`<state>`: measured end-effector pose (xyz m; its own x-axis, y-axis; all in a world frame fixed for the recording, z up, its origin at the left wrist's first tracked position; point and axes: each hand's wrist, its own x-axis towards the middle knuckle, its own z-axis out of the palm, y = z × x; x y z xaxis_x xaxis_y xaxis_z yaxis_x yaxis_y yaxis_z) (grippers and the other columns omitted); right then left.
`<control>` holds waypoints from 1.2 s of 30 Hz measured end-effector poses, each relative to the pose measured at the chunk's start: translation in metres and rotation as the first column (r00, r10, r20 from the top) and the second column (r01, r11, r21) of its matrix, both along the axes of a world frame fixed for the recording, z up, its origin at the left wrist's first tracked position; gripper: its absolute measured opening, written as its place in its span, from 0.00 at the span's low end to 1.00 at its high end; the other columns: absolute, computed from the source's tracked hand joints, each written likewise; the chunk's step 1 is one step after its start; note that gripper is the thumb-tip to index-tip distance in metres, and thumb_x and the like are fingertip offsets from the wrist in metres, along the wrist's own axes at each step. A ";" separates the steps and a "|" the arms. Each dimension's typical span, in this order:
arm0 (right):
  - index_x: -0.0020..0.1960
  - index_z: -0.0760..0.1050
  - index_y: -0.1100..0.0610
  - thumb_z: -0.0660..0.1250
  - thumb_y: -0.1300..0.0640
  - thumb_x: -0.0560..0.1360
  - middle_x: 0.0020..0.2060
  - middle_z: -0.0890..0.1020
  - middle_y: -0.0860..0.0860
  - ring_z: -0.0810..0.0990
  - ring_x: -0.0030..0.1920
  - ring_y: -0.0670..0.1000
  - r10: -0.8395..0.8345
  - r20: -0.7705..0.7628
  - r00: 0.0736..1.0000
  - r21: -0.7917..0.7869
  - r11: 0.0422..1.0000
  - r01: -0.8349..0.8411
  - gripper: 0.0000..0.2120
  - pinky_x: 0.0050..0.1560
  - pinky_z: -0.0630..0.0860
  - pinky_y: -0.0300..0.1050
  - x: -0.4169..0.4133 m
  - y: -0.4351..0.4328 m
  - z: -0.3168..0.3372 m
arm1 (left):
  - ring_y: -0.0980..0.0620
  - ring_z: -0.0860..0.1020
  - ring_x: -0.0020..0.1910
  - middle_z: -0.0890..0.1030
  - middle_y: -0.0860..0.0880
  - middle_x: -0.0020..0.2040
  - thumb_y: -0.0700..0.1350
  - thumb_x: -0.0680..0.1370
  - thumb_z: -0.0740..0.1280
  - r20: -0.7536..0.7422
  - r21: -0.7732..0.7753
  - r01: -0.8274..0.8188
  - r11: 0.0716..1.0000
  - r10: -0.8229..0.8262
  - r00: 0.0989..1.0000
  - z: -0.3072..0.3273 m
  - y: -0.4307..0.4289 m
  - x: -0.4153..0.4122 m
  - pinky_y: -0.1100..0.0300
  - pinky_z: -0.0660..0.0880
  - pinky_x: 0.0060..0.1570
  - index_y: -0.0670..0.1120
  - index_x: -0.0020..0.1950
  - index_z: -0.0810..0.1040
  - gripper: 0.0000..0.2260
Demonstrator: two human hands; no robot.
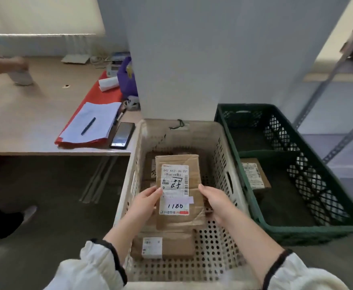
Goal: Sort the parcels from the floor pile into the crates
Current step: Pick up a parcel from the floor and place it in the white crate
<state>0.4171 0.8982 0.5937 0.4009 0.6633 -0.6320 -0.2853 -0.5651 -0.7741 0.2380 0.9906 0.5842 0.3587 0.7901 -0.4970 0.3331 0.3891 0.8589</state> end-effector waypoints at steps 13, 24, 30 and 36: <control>0.49 0.77 0.57 0.53 0.51 0.82 0.41 0.81 0.52 0.79 0.39 0.50 -0.198 0.246 0.949 -0.254 0.932 0.260 0.16 0.41 0.75 0.42 0.093 0.078 -0.175 | 0.59 0.83 0.34 0.84 0.50 0.46 0.44 0.81 0.60 -0.042 -0.267 0.144 0.953 -0.161 0.986 -0.167 0.078 0.140 0.66 0.76 0.28 0.48 0.53 0.76 0.06; 0.53 0.76 0.60 0.50 0.52 0.82 0.48 0.81 0.57 0.78 0.48 0.57 -0.101 0.545 0.833 -0.291 0.908 0.300 0.19 0.43 0.68 0.44 0.101 0.080 -0.210 | 0.60 0.83 0.43 0.85 0.57 0.45 0.44 0.80 0.63 0.025 -0.196 0.198 0.960 -0.197 0.980 -0.218 0.074 0.146 0.70 0.76 0.35 0.49 0.54 0.79 0.07; 0.44 0.74 0.55 0.50 0.52 0.82 0.34 0.76 0.44 0.72 0.33 0.40 -0.194 0.606 0.771 -0.174 0.914 0.367 0.16 0.28 0.63 0.36 0.097 0.077 -0.203 | 0.54 0.83 0.50 0.84 0.53 0.51 0.44 0.80 0.62 0.116 -0.166 0.200 0.966 -0.182 0.976 -0.218 0.071 0.154 0.60 0.79 0.46 0.51 0.55 0.79 0.08; 0.47 0.74 0.57 0.51 0.53 0.82 0.38 0.77 0.47 0.74 0.37 0.46 -0.215 0.553 0.805 -0.141 0.928 0.344 0.15 0.31 0.65 0.35 0.096 0.081 -0.212 | 0.55 0.83 0.48 0.85 0.55 0.49 0.43 0.80 0.62 0.104 -0.164 0.162 0.973 -0.146 0.984 -0.225 0.074 0.156 0.65 0.78 0.40 0.50 0.55 0.79 0.07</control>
<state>0.5128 0.9787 0.3813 0.8566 0.3375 -0.3903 -0.0500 -0.6987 -0.7137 0.3937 1.0642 0.3589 0.5190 0.6283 -0.5796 0.3245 0.4825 0.8135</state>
